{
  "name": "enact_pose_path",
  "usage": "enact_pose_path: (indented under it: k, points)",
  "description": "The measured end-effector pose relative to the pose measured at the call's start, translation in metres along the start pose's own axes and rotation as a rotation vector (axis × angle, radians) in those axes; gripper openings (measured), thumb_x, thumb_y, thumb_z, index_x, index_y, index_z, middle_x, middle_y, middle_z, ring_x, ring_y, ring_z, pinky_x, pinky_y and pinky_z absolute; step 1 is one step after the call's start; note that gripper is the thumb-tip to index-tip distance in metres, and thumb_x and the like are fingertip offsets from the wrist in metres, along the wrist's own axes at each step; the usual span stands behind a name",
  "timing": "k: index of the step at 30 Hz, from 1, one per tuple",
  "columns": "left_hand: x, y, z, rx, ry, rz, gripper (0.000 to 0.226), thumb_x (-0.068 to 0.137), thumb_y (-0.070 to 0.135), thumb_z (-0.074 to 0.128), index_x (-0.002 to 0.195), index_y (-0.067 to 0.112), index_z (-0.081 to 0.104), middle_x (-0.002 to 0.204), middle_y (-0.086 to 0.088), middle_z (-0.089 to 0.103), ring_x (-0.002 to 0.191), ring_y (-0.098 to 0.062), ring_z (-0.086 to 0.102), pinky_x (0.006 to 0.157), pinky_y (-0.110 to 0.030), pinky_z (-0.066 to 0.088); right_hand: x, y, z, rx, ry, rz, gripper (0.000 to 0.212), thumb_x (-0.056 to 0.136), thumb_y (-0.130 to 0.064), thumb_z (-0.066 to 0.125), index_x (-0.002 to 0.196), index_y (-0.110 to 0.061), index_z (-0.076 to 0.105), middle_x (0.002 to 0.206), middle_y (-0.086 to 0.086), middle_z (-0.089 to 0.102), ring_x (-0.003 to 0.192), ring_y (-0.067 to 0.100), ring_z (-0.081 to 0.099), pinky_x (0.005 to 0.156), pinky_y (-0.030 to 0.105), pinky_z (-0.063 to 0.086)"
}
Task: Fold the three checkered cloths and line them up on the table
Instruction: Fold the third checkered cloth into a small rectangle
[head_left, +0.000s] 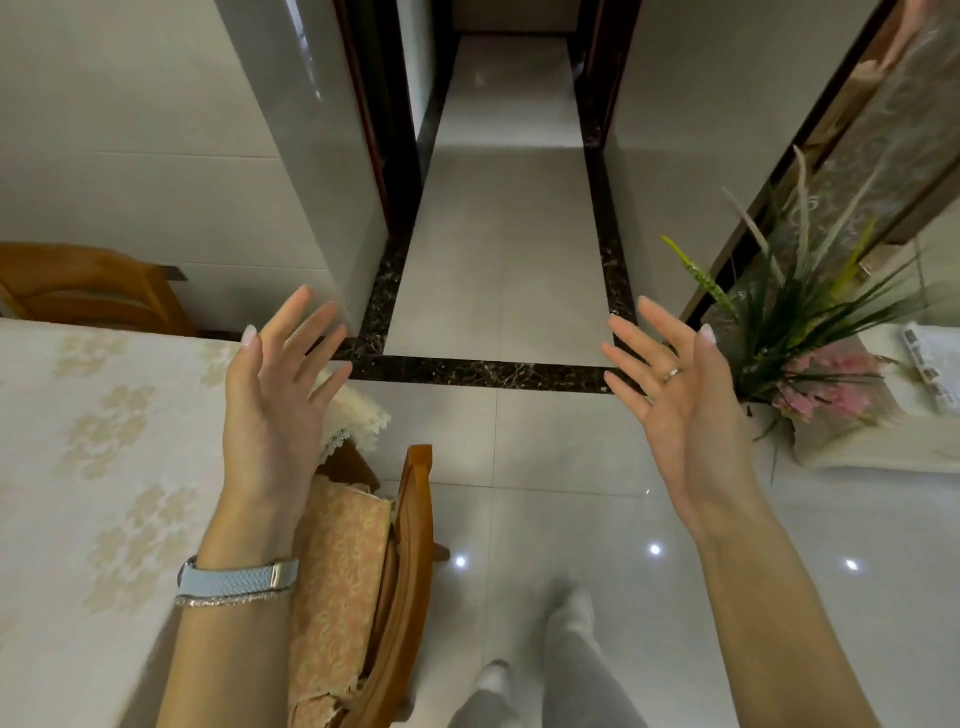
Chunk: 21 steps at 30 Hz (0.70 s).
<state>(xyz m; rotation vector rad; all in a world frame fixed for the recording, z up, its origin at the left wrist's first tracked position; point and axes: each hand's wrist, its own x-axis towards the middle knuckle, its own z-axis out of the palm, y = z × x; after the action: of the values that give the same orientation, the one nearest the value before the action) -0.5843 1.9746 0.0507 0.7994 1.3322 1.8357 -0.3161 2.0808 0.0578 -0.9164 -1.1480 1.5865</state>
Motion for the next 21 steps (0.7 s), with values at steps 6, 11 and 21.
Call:
enact_pose_path:
  k: [6,11,21]
  points:
    - [0.058,-0.022,0.027,0.022,0.123,0.018,0.049,0.104,0.044,0.021,0.141,0.029,0.049,0.14,0.007,0.057,0.131,-0.015,0.052,0.112,-0.048,0.035,0.097,-0.002,-0.007,-0.009,-0.1,0.031,0.047,0.1,-0.047,0.028,0.133,-0.027,0.055,0.131,-0.001,0.064,0.123,0.014,0.059,0.111,0.043,0.039]
    - [0.105,-0.033,0.057,0.024,0.25,0.076,0.051,0.102,0.048,0.024,0.143,0.027,0.047,0.141,0.006,0.056,0.132,-0.015,0.051,0.114,-0.051,0.032,0.183,-0.013,-0.012,-0.017,-0.225,0.051,0.048,0.1,-0.048,0.026,0.133,-0.027,0.055,0.131,-0.001,0.064,0.123,0.015,0.059,0.113,0.045,0.037]
    - [0.176,-0.03,0.071,0.007,0.496,0.164,0.054,0.098,0.048,0.028,0.141,0.024,0.049,0.141,0.0,0.056,0.131,-0.02,0.052,0.114,-0.052,0.033,0.325,-0.018,0.031,-0.039,-0.468,0.12,0.049,0.101,-0.046,0.026,0.135,-0.024,0.054,0.131,0.0,0.064,0.123,0.015,0.059,0.113,0.046,0.036]
